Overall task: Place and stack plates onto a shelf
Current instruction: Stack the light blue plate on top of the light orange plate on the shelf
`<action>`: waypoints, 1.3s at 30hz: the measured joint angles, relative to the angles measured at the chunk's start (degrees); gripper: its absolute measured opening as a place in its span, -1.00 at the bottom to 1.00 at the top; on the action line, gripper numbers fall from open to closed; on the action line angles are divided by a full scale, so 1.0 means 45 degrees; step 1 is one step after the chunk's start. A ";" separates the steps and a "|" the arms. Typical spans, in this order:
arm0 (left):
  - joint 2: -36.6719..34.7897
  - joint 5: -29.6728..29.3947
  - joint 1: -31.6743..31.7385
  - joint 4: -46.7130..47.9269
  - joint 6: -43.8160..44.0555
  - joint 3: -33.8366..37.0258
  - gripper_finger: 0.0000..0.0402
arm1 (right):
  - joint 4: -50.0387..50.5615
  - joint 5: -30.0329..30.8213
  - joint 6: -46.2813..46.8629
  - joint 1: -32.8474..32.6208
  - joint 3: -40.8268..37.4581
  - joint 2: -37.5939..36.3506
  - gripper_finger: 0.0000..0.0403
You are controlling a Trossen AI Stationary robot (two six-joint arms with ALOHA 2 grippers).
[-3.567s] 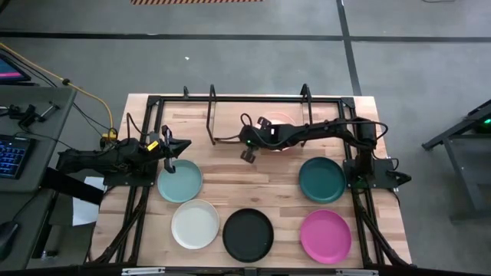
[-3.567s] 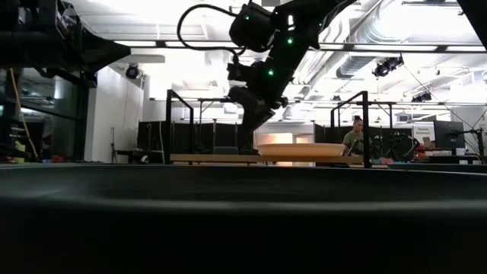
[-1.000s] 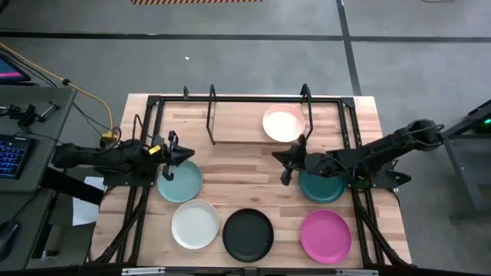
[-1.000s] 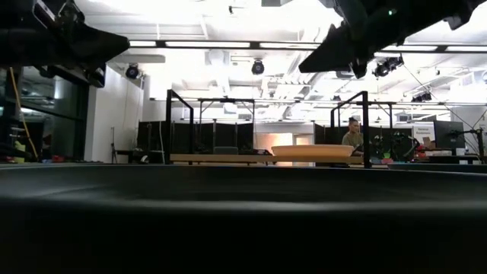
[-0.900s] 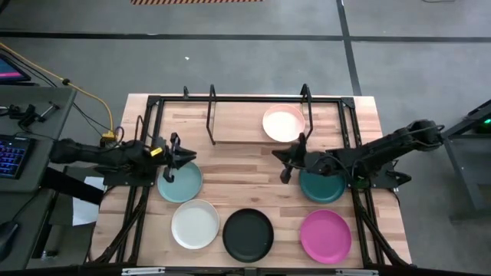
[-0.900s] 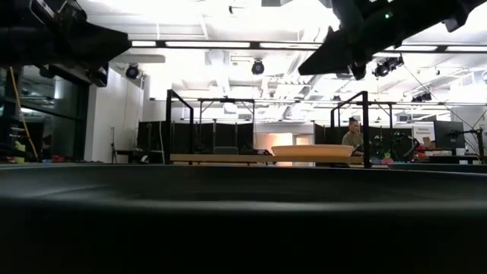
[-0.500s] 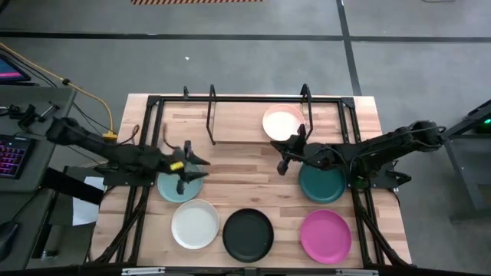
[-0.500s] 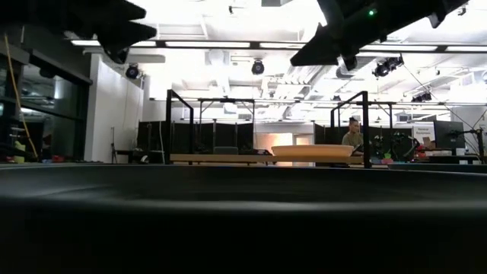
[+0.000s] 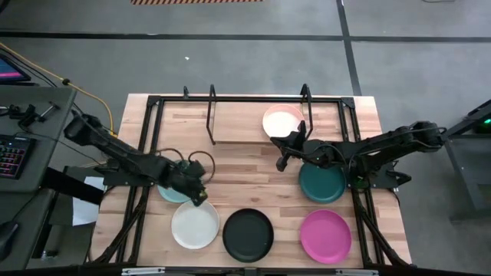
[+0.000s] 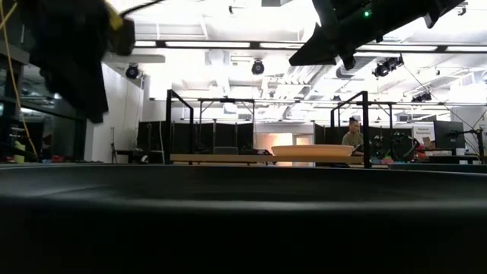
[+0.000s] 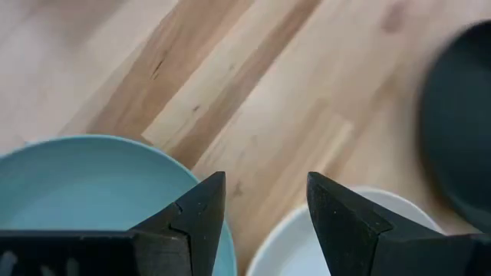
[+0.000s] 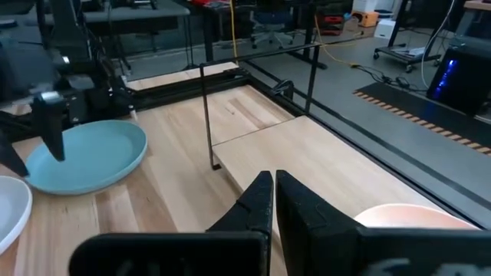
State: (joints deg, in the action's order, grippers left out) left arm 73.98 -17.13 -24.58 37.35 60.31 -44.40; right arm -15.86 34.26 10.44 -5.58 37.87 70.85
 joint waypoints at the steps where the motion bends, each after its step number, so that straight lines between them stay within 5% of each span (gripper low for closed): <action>1: 0.0379 -0.0088 -0.0024 0.0006 0.0269 0.0000 -0.13 | 0.0019 0.0000 0.0004 0.0000 0.0000 0.0005 -1.00; 9: 0.2767 0.0011 0.0143 0.0124 0.1222 0.0005 -0.13 | 0.0029 -0.0058 0.0275 -0.0010 0.0000 0.0005 -1.00; 20: 0.3993 0.0412 0.0638 0.0043 0.0777 -0.0039 -0.28 | 0.0055 -0.0058 0.0340 -0.0010 0.0000 0.0005 -1.00; 29: 0.3114 0.0987 0.0734 0.0211 -0.0080 0.0024 -0.93 | 0.0251 -0.0074 0.0592 -0.0010 0.0000 0.0005 -1.00; 39: 0.0713 0.2804 0.0360 -0.1452 -0.2372 -0.0860 -0.98 | 0.0799 -0.0093 0.1054 -0.0010 -0.0040 0.0010 -1.00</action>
State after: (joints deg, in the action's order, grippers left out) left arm 77.19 -4.51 -22.96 30.82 49.64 -48.27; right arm -12.26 33.84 15.18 -5.63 37.69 70.89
